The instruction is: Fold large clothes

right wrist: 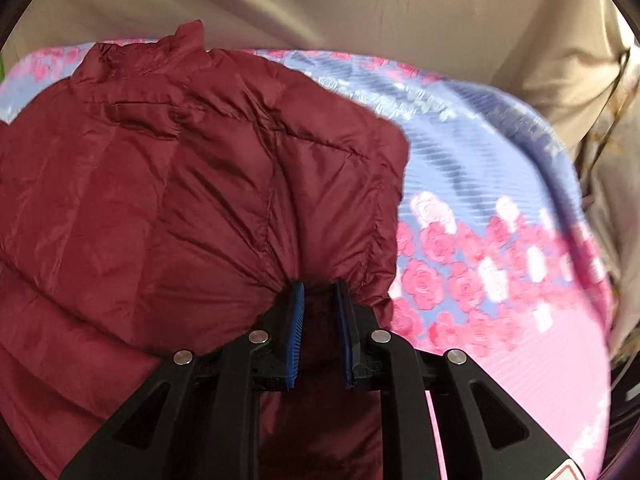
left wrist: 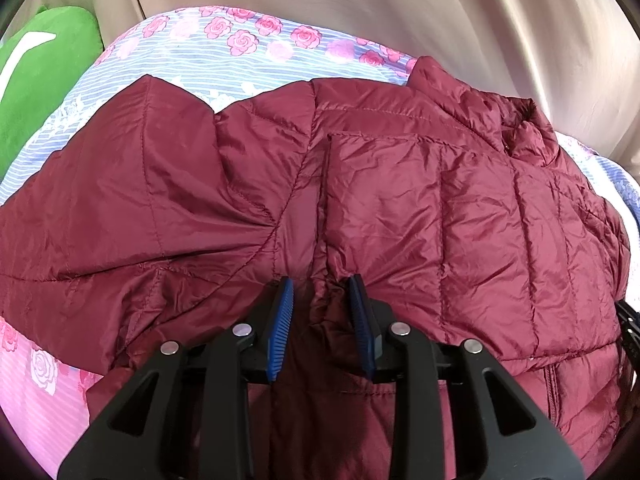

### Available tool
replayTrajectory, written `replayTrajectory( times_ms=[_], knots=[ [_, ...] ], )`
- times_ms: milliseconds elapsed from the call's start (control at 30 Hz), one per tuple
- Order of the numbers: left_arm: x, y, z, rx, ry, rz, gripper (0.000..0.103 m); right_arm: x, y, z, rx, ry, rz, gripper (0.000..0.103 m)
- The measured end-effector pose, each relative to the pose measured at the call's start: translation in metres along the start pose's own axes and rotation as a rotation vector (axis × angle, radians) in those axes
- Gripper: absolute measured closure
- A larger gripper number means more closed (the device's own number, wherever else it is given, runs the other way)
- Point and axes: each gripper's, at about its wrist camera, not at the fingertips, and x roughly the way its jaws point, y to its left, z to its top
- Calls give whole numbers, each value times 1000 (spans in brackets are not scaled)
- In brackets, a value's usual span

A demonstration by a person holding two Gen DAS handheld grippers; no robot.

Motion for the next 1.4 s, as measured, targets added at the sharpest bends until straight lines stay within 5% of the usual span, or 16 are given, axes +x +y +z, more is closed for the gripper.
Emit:
replayTrajectory(
  times_ms=[300,433,600,700,967,1067,1233,1333,1400],
  knots=[
    [-4,-2,-3,12,-3,33,74,-15,8,-6,31,2,47,86],
    [-26,19,-13,-73,-3,-21,73,-40,14,-10,50,-28,87,86],
    [-85,86,-27,-238,-66,-67,32,-73,39,-34,13,-57,161,75],
    [-119,150,-31,-346,-132,34,14,-86,51,-47,1,-67,171,72],
    [-134,342,-39,-653,-121,348,13,-95,76,-71,-36,-65,199,63],
    [-126,391,-46,-729,-93,395,14,-92,83,-76,-40,-54,182,61],
    [-116,430,-57,-871,-106,338,20,-90,86,-78,-44,-47,153,57],
    [-109,432,-47,-846,-95,331,54,-90,86,-78,-43,-43,142,54],
    [-105,426,-38,-815,-71,285,99,-89,86,-78,-42,-40,141,54]
  ],
)
